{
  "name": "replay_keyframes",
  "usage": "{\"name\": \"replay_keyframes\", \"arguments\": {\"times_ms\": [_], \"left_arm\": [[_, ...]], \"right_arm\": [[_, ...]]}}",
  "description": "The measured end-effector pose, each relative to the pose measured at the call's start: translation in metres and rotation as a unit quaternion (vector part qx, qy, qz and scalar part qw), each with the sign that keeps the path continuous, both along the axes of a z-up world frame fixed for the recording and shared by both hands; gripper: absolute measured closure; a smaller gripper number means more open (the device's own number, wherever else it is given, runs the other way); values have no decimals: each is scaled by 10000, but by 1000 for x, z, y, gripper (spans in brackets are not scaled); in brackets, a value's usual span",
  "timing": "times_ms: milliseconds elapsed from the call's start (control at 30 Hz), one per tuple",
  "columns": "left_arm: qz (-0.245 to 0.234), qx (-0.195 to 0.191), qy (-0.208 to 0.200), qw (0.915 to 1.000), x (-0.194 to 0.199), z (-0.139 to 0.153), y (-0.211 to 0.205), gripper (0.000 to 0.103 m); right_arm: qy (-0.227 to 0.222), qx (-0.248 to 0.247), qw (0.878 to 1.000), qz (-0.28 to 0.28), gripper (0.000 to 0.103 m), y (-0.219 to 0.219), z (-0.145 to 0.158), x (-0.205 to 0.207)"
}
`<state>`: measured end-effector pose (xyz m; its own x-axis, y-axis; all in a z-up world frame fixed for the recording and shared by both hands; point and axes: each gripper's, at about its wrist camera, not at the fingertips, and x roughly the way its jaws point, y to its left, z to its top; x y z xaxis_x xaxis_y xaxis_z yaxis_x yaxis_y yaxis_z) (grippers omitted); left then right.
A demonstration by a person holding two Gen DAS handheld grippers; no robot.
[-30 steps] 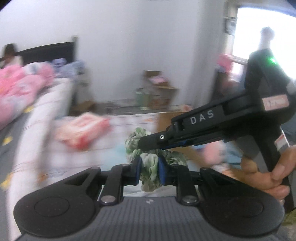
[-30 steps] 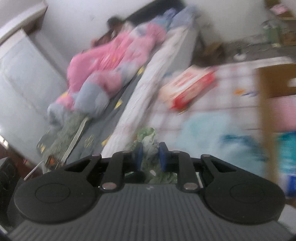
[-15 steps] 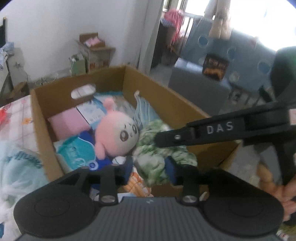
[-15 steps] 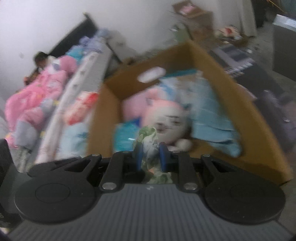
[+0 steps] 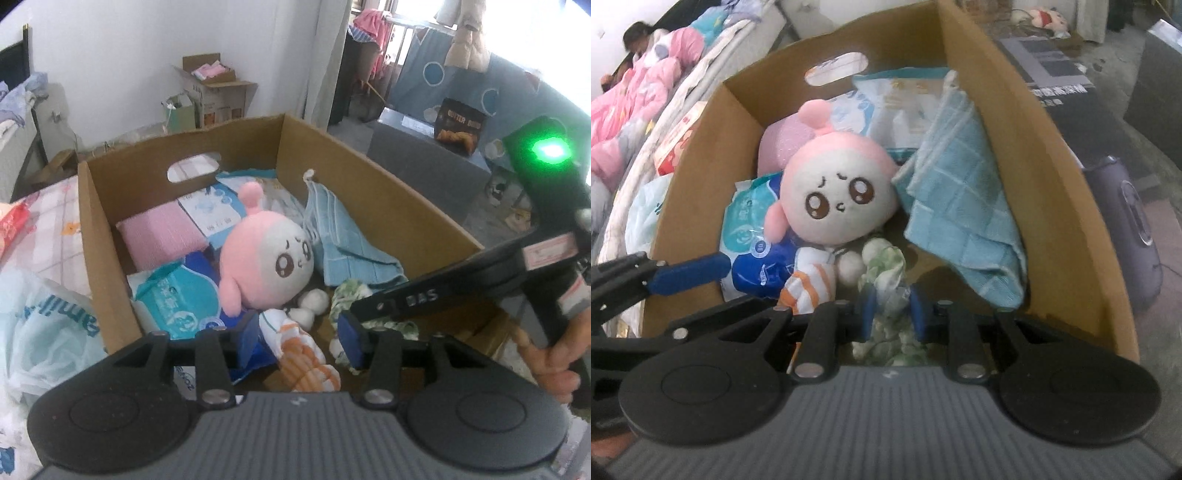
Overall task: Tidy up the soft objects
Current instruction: 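Carry the scrunchie into the cardboard box and open the right gripper, then move the right gripper back and close it on the gold tissue pack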
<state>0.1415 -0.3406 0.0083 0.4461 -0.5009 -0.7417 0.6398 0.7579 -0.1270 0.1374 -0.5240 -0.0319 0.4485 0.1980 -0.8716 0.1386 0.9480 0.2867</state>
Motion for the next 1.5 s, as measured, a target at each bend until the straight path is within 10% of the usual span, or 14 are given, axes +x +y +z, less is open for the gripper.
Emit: {"name": "replay_keyframes", "arguments": {"times_ms": [167,533,833,1133,1500], "left_arm": [[60,-50,-129,9999,-5,11,11,46],[355,-456,-685,9960,-41,52,105,17],[1400,-323,-1107,9834,-85,53,236,10],[2652,302,-576,9620,-117,2,340,10],[2693,795,-655,9575,-94,-47,350,21]], "right_arm": [[-253,-187,9993,-203,58,-1,9,3],[-1159,985,9863,-645,52,5,65,-41],[-1669,1807,9677,559,47,130,107,-44],[-660,2054,9492,2293,46,316,56,-17],[552,1693,9541,2408,49,416,-8,13]]}}
